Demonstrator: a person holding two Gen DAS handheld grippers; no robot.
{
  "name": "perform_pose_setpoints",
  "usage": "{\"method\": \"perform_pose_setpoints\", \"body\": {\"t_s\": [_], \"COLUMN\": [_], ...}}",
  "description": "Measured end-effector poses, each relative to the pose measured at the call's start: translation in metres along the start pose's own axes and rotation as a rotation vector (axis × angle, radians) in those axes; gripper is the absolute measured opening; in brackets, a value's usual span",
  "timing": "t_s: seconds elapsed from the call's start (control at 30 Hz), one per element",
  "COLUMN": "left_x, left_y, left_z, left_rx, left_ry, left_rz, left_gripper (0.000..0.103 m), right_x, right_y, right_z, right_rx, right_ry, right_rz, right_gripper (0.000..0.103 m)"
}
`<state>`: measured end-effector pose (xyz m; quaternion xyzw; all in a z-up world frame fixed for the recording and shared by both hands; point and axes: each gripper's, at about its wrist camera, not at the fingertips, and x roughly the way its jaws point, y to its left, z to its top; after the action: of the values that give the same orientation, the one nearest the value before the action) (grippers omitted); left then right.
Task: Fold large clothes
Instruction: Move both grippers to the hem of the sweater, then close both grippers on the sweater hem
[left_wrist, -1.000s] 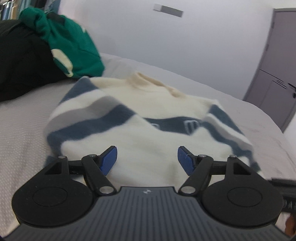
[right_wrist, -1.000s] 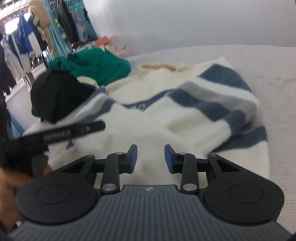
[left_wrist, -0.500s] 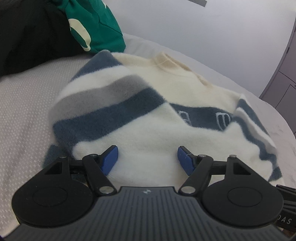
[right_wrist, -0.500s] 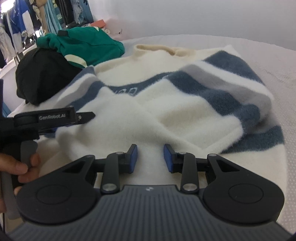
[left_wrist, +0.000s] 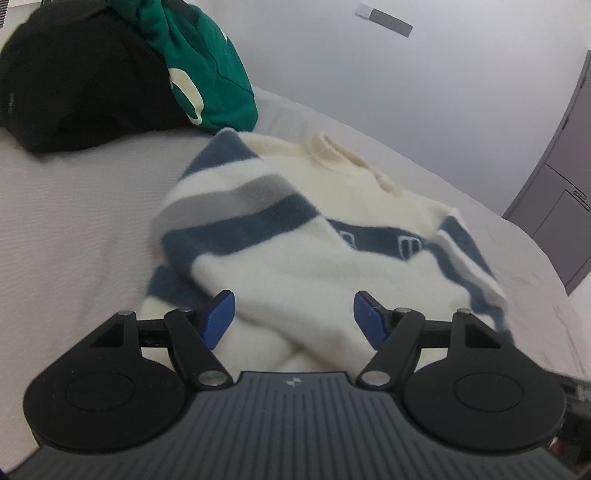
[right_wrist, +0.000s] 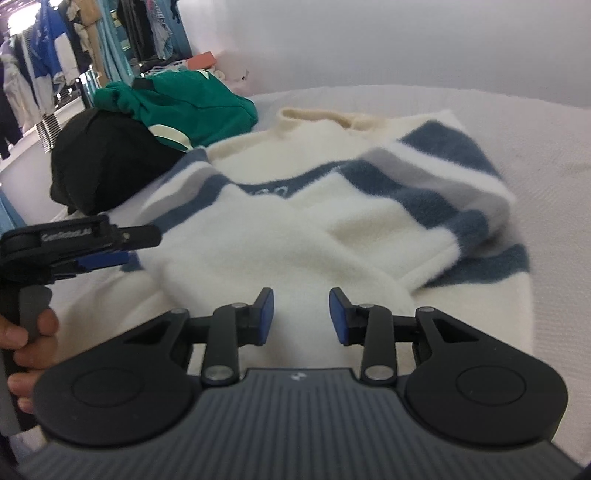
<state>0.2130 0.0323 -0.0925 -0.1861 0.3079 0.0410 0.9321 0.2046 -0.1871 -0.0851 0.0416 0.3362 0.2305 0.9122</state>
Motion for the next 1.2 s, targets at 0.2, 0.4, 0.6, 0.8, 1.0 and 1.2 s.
{"method": "perform_pose_setpoints", "body": {"t_s": [0.2, 0.4, 0.6, 0.8, 1.0, 1.2], "left_x": [-0.059, -0.100, -0.121, -0.128, -0.119, -0.104], "left_y": [-0.004, 0.010, 0.037, 0.074, 0.094, 0.108], "left_z": [-0.019, -0.051, -0.066, -0.077, -0.081, -0.084], "left_rx": [0.061, 0.042, -0.065, -0.245, -0.356, -0.449], "left_ry": [-0.005, 0.069, 0.130, 0.168, 0.205, 0.256], "left_rz": [0.014, 0.051, 0.098, 0.134, 0.140, 0.104], "left_gripper": [0.076, 0.076, 0.076, 0.076, 0.076, 0.077], "right_x": [-0.044, -0.082, -0.094, -0.086, -0.067, -0.046], "right_y": [0.002, -0.010, -0.026, -0.050, -0.079, -0.080], "right_z": [-0.005, -0.016, -0.024, -0.032, -0.044, -0.052], "right_rx": [0.062, 0.079, 0.124, 0.212, 0.376, 0.441], "right_ry": [0.041, 0.122, 0.225, 0.272, 0.328, 0.392], "right_rz": [0.021, -0.005, -0.036, -0.106, -0.112, -0.030], "right_gripper": [0.037, 0.037, 0.043, 0.078, 0.080, 0.080]}}
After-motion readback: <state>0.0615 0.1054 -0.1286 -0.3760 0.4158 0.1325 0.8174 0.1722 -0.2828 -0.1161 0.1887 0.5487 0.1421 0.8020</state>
